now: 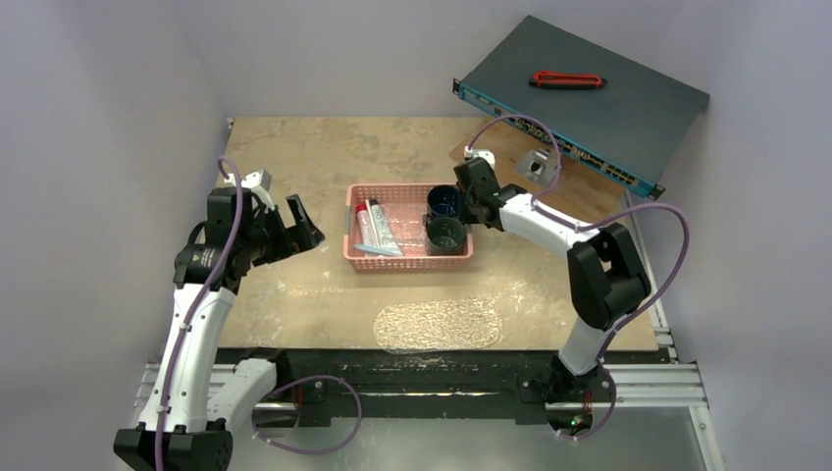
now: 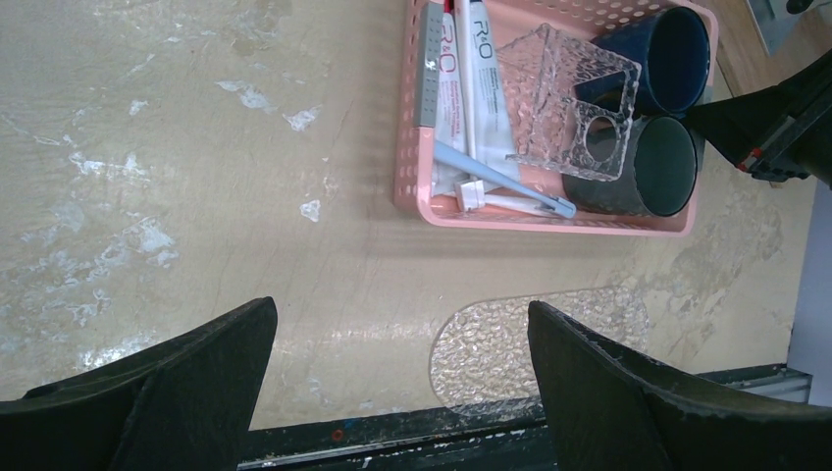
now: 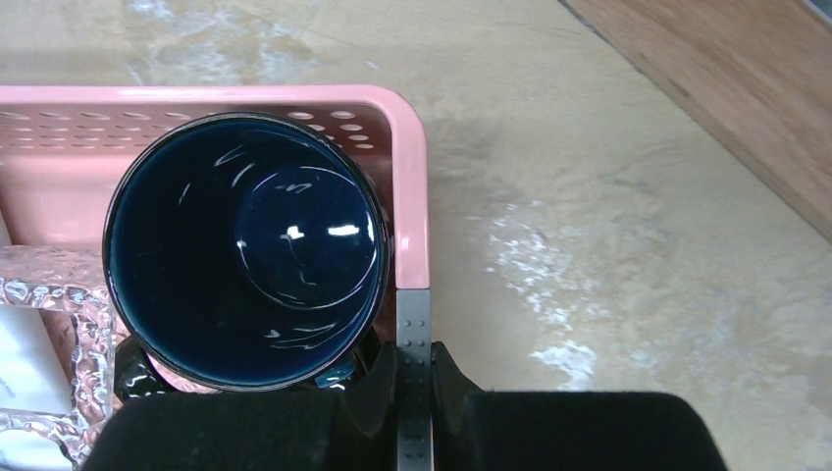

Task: Prepare toiletry sets of a toothbrush and toothpaste on the tray

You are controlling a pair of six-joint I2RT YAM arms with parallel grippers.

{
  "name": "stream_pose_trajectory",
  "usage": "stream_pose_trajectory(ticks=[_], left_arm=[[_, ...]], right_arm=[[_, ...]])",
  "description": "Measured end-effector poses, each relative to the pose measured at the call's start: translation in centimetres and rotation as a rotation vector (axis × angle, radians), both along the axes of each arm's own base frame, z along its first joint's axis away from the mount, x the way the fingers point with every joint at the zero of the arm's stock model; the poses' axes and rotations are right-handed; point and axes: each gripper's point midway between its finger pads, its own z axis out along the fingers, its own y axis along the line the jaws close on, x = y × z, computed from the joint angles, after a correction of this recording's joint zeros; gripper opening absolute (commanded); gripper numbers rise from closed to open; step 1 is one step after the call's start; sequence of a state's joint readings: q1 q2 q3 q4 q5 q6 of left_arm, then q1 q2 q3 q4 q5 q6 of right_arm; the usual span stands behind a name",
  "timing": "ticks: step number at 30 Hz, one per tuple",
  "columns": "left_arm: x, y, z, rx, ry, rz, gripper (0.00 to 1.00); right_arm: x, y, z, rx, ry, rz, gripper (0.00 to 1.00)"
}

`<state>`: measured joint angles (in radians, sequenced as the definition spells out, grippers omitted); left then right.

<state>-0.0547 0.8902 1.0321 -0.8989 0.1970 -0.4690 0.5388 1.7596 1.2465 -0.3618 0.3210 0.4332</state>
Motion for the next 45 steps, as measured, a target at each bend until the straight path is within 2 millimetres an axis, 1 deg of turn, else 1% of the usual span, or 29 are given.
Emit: stream_pose_trajectory(ticks=[6, 11, 14, 16, 17, 19, 21, 24, 27, 31, 33, 35, 38, 42, 43, 45], left_arm=[[0.0, 0.0, 0.0, 0.0, 0.0, 0.0, 0.99], [0.0, 0.0, 0.0, 0.0, 0.0, -0.002, 0.99], [0.0, -0.1, 0.0, 0.0, 0.0, -0.006, 0.99], [0.0, -0.1, 0.0, 0.0, 0.0, -0.006, 0.99], [0.0, -0.1, 0.0, 0.0, 0.0, -0.006, 0.99], [0.0, -0.1, 0.0, 0.0, 0.0, -0.006, 0.99], [0.0, -0.1, 0.0, 0.0, 0.0, -0.006, 0.99], [0.0, -0.1, 0.0, 0.0, 0.0, -0.006, 0.99], [0.0, -0.1, 0.0, 0.0, 0.0, -0.006, 0.99], [0.0, -0.1, 0.0, 0.0, 0.0, -0.006, 0.99], [0.0, -0.1, 0.0, 0.0, 0.0, -0.006, 0.99], [0.0, -0.1, 0.0, 0.0, 0.0, -0.006, 0.99], [0.0, -0.1, 0.0, 0.0, 0.0, -0.006, 0.99], [0.0, -0.1, 0.0, 0.0, 0.0, -0.006, 0.99], [0.0, -0.1, 0.0, 0.0, 0.0, -0.006, 0.99], [0.0, -0.1, 0.0, 0.0, 0.0, -0.006, 0.99]], right_arm=[[-0.6, -2.9, -0.1, -0.038, 0.011, -0.016, 0.0], [-0.7, -3.7, -0.1, -0.041, 0.017, -0.016, 0.0], [-0.7, -3.7, -0.1, -0.038, 0.02, -0.012, 0.14], [-0.8, -3.7, 0.0, -0.038, 0.022, -0.01, 0.28], [-0.9, -3.8, 0.0, -0.04, 0.025, -0.009, 0.33], [-1.3, -4.2, 0.1, -0.054, 0.036, -0.01, 0.4], [-1.6, -4.7, 0.4, -0.064, 0.043, -0.018, 0.49], [-2.2, -5.4, 1.3, -0.075, 0.041, -0.03, 0.55], [-2.8, -5.9, 3.0, -0.073, 0.018, -0.04, 0.57], [-3.9, -6.6, 6.9, -0.036, -0.059, -0.048, 0.6], [-4.7, -6.5, 8.6, -0.003, -0.103, -0.043, 0.62], [-5.9, -6.0, 10.1, 0.046, -0.139, -0.02, 0.63], [-8.1, -4.7, 11.4, 0.131, -0.165, 0.035, 0.64], [-11.1, -2.1, 11.7, 0.225, -0.154, 0.124, 0.65], [-12.5, -0.7, 11.2, 0.262, -0.125, 0.169, 0.65], [-13.3, 0.3, 10.6, 0.295, -0.105, 0.195, 0.65]])
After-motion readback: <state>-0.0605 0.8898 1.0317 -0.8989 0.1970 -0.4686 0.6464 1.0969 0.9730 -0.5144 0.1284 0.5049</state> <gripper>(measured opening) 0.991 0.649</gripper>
